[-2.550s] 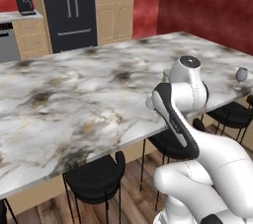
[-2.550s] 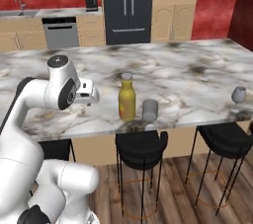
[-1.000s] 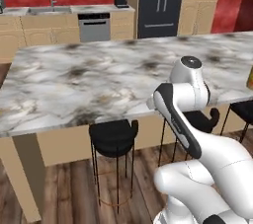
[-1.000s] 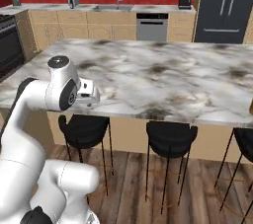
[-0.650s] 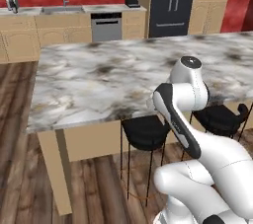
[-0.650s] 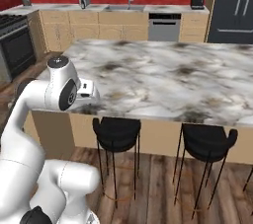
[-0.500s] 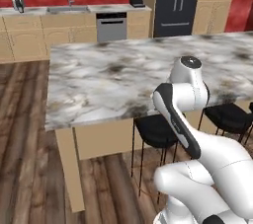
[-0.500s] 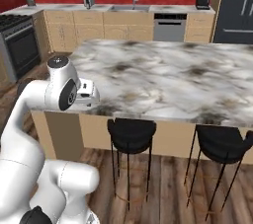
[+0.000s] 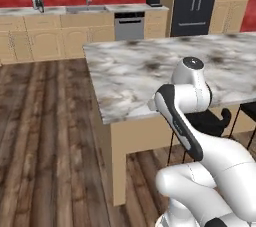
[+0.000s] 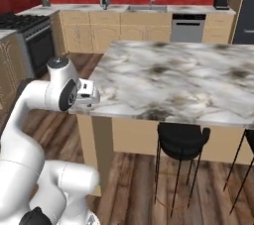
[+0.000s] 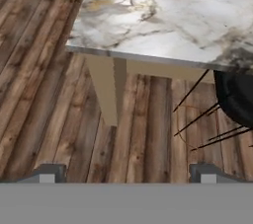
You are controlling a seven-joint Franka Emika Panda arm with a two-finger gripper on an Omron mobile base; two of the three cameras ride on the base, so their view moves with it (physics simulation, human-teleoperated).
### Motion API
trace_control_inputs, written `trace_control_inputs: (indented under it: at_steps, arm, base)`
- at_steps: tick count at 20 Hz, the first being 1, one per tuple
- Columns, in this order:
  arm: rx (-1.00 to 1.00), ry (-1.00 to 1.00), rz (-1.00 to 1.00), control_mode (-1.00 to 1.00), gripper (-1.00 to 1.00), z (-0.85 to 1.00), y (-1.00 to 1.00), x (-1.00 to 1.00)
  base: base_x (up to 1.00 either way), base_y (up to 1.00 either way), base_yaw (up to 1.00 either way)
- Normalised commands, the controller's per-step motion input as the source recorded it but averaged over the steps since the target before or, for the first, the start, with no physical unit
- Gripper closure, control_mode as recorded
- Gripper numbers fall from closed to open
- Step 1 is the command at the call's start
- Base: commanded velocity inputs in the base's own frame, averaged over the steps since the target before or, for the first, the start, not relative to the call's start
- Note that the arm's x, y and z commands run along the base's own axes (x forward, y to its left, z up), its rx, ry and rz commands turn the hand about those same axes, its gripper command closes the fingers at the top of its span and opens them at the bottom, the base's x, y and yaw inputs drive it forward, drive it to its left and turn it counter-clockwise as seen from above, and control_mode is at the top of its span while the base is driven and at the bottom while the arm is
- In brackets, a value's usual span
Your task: There is a wine glass and glass cup on the dining counter. Place the wine bottle next to the wine glass and the juice bottle next to the glass cup.
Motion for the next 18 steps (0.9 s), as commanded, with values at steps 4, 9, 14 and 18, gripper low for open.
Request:
trace_control_inputs:
  at_steps: [4,9,14,18]
  arm:
    - [0.0,0.0,0.0,1.0,-1.0,0.0,0.0,0.0]
    - [0.0,0.0,0.0,1.0,-1.0,0.0,0.0,0.0]
    - [0.0,0.0,0.0,1.0,-1.0,0.0,0.0,0.0]
    - [0.0,0.0,0.0,1.0,-1.0,0.0,0.0,0.0]
  base:
    - [0.22,0.88,-0.03]
    - [0.22,0.87,-0.03]
    - [0.23,0.84,-0.06]
    - [0.29,0.82,-0.08]
